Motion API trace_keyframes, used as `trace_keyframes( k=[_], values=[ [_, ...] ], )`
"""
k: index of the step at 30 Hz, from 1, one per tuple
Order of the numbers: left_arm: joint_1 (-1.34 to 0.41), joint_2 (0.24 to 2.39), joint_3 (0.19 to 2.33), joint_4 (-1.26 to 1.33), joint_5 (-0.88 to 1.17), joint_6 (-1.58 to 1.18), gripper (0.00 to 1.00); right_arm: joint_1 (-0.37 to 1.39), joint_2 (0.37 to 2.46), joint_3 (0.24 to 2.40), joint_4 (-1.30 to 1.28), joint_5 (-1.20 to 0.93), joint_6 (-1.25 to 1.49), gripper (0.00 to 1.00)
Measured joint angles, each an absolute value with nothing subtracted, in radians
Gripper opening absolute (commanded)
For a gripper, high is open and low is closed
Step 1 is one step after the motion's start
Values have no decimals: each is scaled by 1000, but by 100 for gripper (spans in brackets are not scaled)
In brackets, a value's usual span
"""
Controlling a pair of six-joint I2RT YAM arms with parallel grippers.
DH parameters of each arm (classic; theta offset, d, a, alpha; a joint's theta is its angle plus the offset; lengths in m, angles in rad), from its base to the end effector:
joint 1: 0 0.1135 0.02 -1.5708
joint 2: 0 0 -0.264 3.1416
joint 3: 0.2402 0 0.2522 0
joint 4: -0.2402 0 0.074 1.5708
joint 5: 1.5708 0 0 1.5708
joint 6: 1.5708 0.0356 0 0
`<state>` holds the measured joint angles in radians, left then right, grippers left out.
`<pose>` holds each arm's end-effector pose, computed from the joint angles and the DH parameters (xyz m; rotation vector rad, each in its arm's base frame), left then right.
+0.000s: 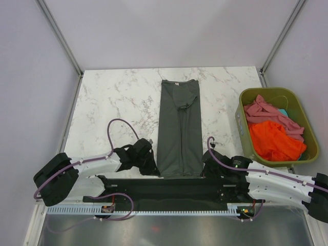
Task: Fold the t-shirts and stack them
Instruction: Fold the tshirt
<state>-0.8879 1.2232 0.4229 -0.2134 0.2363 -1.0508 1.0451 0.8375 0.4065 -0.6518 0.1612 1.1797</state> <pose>0.1205 -0.1613 0.1355 -0.1372 2.8866 -0.8750 0.0762 0.1200 0.1654 0.2391 2.7283 0.5135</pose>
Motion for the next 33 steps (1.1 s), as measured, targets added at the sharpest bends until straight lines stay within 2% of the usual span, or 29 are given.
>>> trace_keyframes(
  k=[14, 22, 33],
  values=[
    [-822, 1324, 556, -227, 242, -1065, 2, 1000, 994, 579, -687, 229, 1041, 0],
    [-634, 1452, 712, -231, 324, -998, 2, 751, 1190, 740, -683, 221, 783, 0],
    [-441, 1768, 1076, -245, 436, -873, 2, 487, 1604, 1151, -648, 165, 465, 0]
  ],
)
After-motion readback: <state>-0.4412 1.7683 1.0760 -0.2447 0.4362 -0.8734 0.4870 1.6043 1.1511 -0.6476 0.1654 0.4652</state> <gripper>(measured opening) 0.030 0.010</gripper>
